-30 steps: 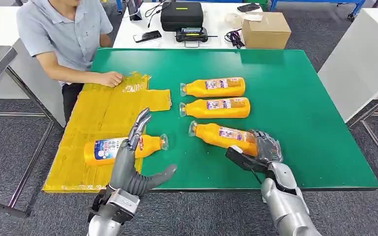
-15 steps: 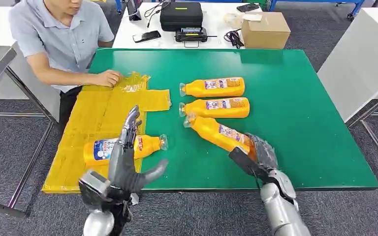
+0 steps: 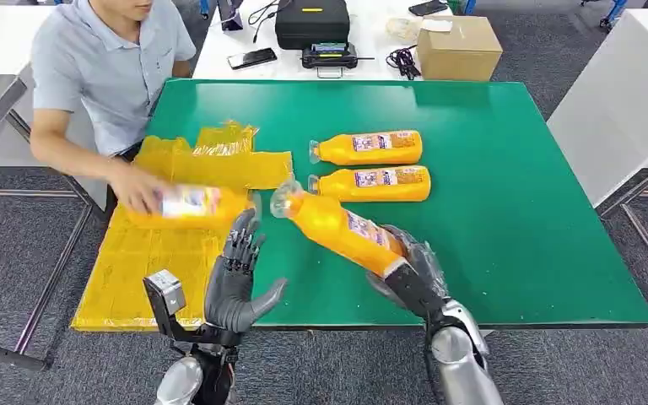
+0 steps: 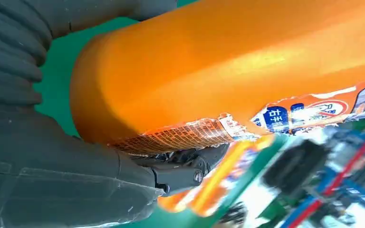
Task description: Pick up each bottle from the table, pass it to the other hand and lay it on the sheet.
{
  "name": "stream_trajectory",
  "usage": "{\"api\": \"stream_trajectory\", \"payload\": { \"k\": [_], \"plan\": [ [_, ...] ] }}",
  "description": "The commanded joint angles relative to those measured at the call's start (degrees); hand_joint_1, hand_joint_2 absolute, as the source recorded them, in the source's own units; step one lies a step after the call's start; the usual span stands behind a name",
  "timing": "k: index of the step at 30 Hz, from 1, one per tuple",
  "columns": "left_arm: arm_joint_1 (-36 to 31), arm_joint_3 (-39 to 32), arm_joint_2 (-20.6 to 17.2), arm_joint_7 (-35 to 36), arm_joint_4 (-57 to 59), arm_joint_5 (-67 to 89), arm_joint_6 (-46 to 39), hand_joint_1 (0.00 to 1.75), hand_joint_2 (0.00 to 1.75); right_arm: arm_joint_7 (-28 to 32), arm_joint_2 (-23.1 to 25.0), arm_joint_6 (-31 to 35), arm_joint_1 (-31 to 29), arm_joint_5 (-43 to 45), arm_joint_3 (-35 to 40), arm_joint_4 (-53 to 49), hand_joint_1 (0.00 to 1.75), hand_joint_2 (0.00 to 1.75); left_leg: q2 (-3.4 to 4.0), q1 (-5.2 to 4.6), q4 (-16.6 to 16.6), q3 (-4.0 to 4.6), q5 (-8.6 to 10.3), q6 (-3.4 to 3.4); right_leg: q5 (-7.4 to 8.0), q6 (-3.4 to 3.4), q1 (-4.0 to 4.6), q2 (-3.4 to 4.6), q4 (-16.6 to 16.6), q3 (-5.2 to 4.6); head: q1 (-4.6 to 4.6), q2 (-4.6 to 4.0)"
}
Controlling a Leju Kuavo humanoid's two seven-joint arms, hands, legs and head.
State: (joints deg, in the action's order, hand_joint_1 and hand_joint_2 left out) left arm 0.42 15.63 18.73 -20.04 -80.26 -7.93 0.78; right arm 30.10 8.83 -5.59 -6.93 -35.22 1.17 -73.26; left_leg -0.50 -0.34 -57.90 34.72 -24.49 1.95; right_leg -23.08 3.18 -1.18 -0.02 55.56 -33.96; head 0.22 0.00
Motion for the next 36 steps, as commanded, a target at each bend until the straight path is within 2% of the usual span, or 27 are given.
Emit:
{"api": "stream_trajectory", "payload": {
  "k": [1, 9, 12, 15, 24, 36],
  "plan": [
    [-3.86, 0.33, 1.27, -1.17, 7.43, 0.13, 2.6, 0.0, 1.75, 0.47, -0.4, -1.45, -2.95, 4.2, 8.19, 2.43, 1.75, 1.75, 0.05, 0.05, 0.0, -0.1, -0.04, -0.08, -0.03, -0.1, 0.05, 0.02, -0.01, 0.1, -0.02, 0.0],
    [-6.01, 1.41, 1.27, -1.86, 10.09, -1.38, 4.57, 0.0, 1.75, 1.46, -1.16, -3.16, -5.38, 5.3, 12.32, 7.7, 1.75, 1.75, 0.04, 0.04, 0.02, -0.1, -0.01, -0.06, -0.01, -0.07, 0.04, 0.01, -0.03, 0.11, 0.0, 0.0],
    [-7.01, 2.05, 1.27, -3.39, 11.34, -6.5, 8.87, 0.0, 1.75, 1.53, -1.36, -3.16, -7.67, 5.26, 15.58, 12.14, 1.69, 1.75, 0.09, 0.05, 0.02, -0.11, -0.02, -0.07, 0.0, -0.08, 0.05, 0.07, -0.05, 0.12, 0.0, 0.0],
    [-7.19, 2.09, 1.25, -3.7, 11.69, -7.34, 9.63, 0.0, 1.75, 1.74, -0.91, -2.72, -8.5, 5.29, 17.23, 13.85, 1.71, 1.75, 0.15, 0.1, 0.02, -0.21, -0.06, -0.12, -0.02, -0.15, 0.1, 0.11, -0.06, 0.2, 0.0, 0.0],
    [-8.86, 0.98, 1.27, -4.56, 14.25, -7.14, 7.99, 0.0, 1.75, 2.08, -1.21, -2.87, -7.89, 5.37, 21.5, 13.3, 1.75, 1.75, -0.01, 0.05, 0.02, -0.08, -0.01, -0.07, -0.03, -0.08, 0.05, -0.03, -0.03, 0.09, 0.0, 0.0],
    [-9.26, 0.47, 1.27, -5.37, 14.56, -6.47, 7.0, 0.0, 1.75, 2.11, -1.29, -2.82, -7.81, 4.97, 23.08, 13.14, 1.75, 1.75, 0.01, 0.06, 0.01, -0.1, -0.04, -0.1, -0.05, -0.11, 0.06, -0.01, -0.02, 0.13, 0.02, 0.0]
  ]
}}
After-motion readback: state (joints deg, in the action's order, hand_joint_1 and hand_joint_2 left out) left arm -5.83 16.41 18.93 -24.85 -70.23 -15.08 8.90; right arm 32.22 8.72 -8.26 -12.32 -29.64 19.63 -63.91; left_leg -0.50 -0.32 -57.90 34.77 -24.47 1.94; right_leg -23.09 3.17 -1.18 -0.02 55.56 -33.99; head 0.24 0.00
